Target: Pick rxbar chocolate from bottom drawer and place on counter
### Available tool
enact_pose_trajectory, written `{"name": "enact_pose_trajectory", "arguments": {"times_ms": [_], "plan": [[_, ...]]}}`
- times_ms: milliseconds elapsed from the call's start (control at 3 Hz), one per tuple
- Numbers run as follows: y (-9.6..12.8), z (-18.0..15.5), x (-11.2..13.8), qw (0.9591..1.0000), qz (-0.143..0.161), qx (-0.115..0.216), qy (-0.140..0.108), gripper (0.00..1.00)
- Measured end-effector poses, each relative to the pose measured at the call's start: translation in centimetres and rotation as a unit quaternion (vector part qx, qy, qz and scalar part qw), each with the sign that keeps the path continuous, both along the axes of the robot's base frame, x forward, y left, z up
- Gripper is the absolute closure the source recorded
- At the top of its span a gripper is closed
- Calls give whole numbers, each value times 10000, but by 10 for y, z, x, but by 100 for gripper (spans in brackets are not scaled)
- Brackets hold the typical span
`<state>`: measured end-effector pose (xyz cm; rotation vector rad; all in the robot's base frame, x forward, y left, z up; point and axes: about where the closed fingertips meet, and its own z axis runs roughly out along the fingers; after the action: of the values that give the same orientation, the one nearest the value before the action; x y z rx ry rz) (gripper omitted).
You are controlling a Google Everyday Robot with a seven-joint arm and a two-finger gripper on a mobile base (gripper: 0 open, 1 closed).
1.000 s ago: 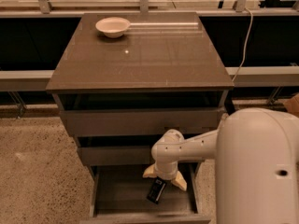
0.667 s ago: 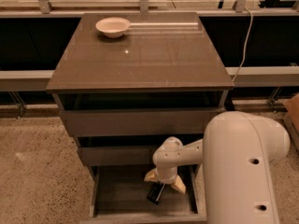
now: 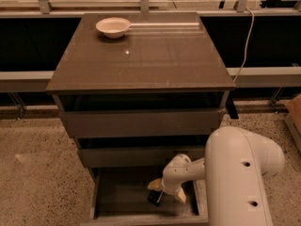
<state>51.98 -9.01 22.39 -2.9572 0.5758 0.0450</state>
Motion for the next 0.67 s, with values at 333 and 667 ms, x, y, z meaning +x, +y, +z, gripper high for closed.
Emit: {"name": "enact_pose_trajectory", "arguments": {"times_ms": [333, 667], "plan": [[3, -29, 3, 9999, 62, 69, -95, 0], [8, -59, 11, 9999, 42, 33, -125, 0]]}}
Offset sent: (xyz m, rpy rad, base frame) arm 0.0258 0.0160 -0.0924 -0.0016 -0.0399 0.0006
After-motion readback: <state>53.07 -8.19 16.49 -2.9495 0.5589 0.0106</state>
